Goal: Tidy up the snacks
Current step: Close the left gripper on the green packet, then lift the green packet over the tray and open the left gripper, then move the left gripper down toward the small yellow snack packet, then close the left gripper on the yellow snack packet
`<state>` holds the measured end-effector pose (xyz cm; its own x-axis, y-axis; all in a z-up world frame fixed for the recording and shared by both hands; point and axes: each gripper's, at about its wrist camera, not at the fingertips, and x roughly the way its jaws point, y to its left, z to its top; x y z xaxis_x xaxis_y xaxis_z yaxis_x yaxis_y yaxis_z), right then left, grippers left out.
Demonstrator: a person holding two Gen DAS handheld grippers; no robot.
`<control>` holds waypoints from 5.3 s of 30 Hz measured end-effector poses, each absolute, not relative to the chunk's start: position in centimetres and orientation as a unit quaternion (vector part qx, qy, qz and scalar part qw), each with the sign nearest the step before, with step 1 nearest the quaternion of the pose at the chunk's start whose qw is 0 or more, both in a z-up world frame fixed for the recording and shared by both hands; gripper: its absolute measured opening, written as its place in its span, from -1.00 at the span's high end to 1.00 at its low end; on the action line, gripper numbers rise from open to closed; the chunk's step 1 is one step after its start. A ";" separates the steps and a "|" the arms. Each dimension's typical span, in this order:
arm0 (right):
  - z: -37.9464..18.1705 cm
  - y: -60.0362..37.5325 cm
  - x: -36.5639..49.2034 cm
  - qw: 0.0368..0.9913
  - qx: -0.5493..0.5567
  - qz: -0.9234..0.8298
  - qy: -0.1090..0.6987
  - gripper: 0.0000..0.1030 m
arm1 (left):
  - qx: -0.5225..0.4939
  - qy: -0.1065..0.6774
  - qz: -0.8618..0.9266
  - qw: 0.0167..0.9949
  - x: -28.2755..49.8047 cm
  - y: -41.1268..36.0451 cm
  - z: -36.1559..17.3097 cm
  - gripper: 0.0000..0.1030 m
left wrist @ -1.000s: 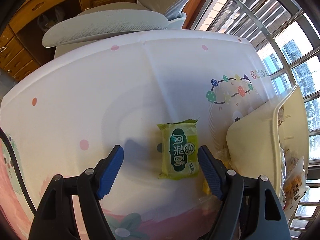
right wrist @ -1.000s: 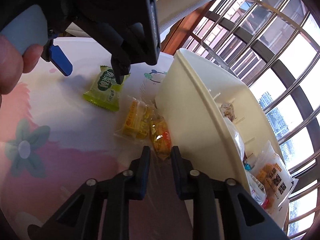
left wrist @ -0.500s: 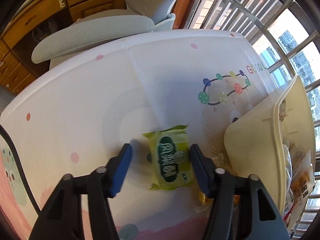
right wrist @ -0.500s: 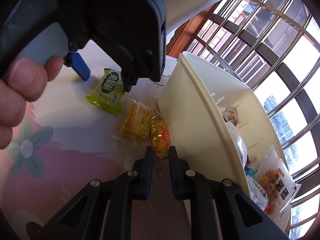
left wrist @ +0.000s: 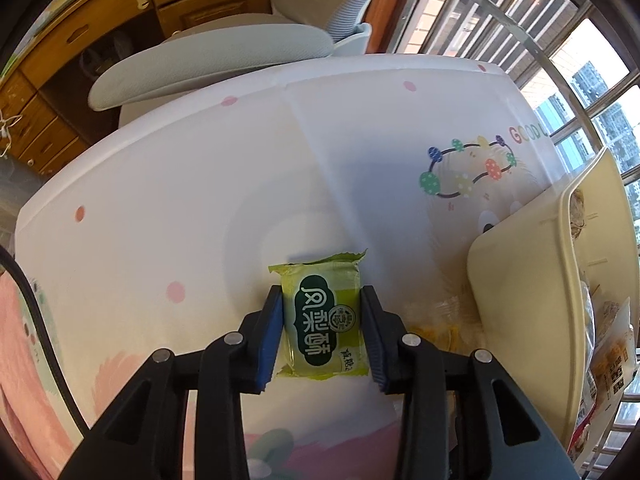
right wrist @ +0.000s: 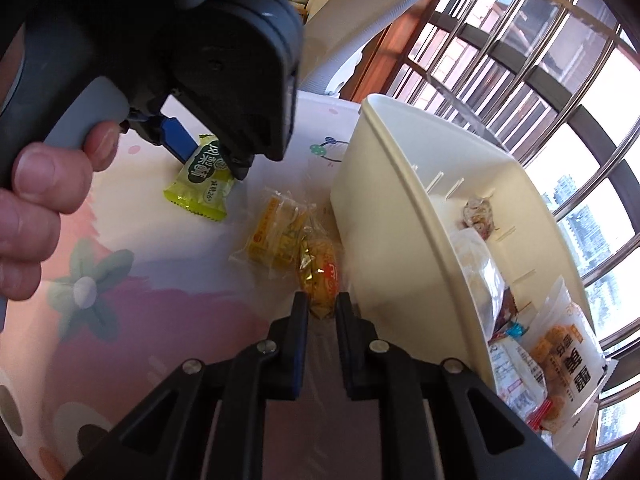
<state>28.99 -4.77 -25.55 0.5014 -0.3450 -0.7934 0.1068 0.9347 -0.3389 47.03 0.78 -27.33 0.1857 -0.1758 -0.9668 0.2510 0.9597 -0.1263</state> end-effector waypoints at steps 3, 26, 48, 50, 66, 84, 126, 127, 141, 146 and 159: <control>-25.3 -4.7 28.6 0.858 -0.115 -0.120 0.486 0.74 | 0.027 0.626 -0.132 0.768 46.7 1.6 -26.8 0.31; -17.6 -5.3 22.8 0.879 -0.089 -0.067 0.464 0.74 | 0.037 0.601 -0.172 0.779 38.9 3.0 -15.1 0.31; -15.9 -12.7 16.5 0.854 -0.060 -0.183 0.483 0.73 | 0.003 0.570 -0.362 0.738 32.9 -7.7 -15.0 0.31; -15.9 -13.0 16.2 0.853 -0.061 -0.188 0.484 0.73 | 0.003 0.570 -0.370 0.734 32.5 -8.4 -15.3 0.35; -16.3 -14.2 15.9 0.843 -0.023 -0.207 0.496 0.23 | 0.002 0.556 -0.345 0.756 32.8 -6.9 -15.1 0.05; -15.2 -15.6 15.2 0.816 0.142 -0.198 0.525 -0.10 | 0.067 0.512 -0.313 0.797 33.7 -0.7 -14.0 -0.35; -16.8 -22.2 22.3 0.792 0.167 -0.159 0.565 -0.57 | 0.163 0.514 -0.235 0.809 39.7 -5.3 -27.1 0.10; -16.8 -22.2 22.3 0.792 0.168 -0.158 0.566 -0.57 | 0.165 0.513 -0.233 0.809 39.6 -5.3 -27.2 0.12; -16.3 -23.4 21.6 0.791 0.172 -0.155 0.566 -0.57 | 0.136 0.516 -0.216 0.818 38.3 -5.5 -27.3 0.53; -16.0 -23.5 20.9 0.793 0.173 -0.151 0.564 -0.57 | 0.116 0.530 -0.196 0.817 37.1 -4.8 -26.7 0.53; -13.7 -23.0 16.5 0.815 0.170 -0.135 0.538 -0.57 | 0.081 0.524 -0.162 0.832 30.8 -2.0 -20.0 0.53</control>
<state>16.48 -23.00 -13.75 0.3856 -0.0368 -0.9219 0.4021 0.9060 0.1320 30.82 -2.02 -19.99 0.3990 -0.1848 -0.8981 0.3547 0.9343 -0.0347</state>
